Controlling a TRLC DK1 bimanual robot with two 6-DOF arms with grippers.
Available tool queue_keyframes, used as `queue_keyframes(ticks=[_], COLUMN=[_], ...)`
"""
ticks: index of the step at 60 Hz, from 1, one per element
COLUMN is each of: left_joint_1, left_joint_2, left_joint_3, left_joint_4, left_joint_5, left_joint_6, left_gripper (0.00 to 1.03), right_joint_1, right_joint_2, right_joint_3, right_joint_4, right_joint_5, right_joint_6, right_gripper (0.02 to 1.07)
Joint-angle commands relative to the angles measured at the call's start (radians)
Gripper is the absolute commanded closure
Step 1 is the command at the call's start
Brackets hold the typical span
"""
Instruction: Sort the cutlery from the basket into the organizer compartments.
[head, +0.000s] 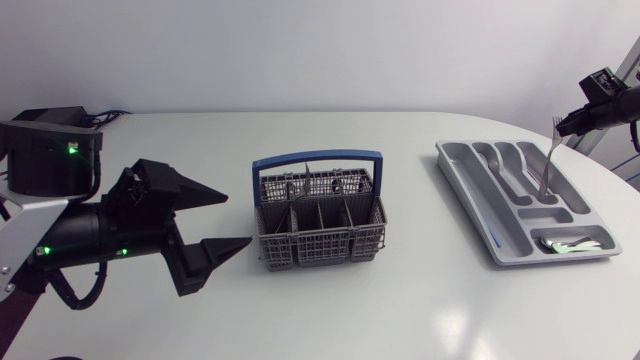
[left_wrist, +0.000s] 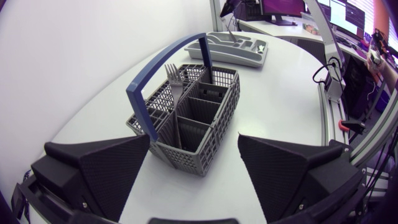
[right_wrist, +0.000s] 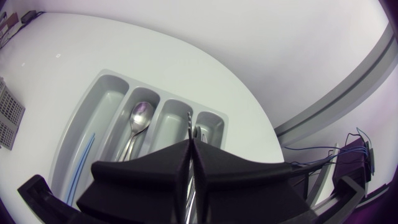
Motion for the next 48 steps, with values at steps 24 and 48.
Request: queue_keyframes(ticks=[24, 48], left_joint_1=[-0.014, -0.02], left_joint_2=[-0.01, -0.011], left_joint_3=[-0.018, -0.018], left_joint_4=[-0.005, -0.005], left_joint_5=[-0.017, -0.018], left_joint_6=[-0.019, -0.022], left_gripper=[0.05, 0.05], right_joint_1=[0.043, 0.08], right_joint_2=[0.131, 0.191], right_joint_3=[0.09, 0.09], right_joint_4=[-0.05, 0.019], right_joint_5=[0.05, 0.08], right_joint_6=[-0.01, 0.041], right_gripper=[1.01, 1.01])
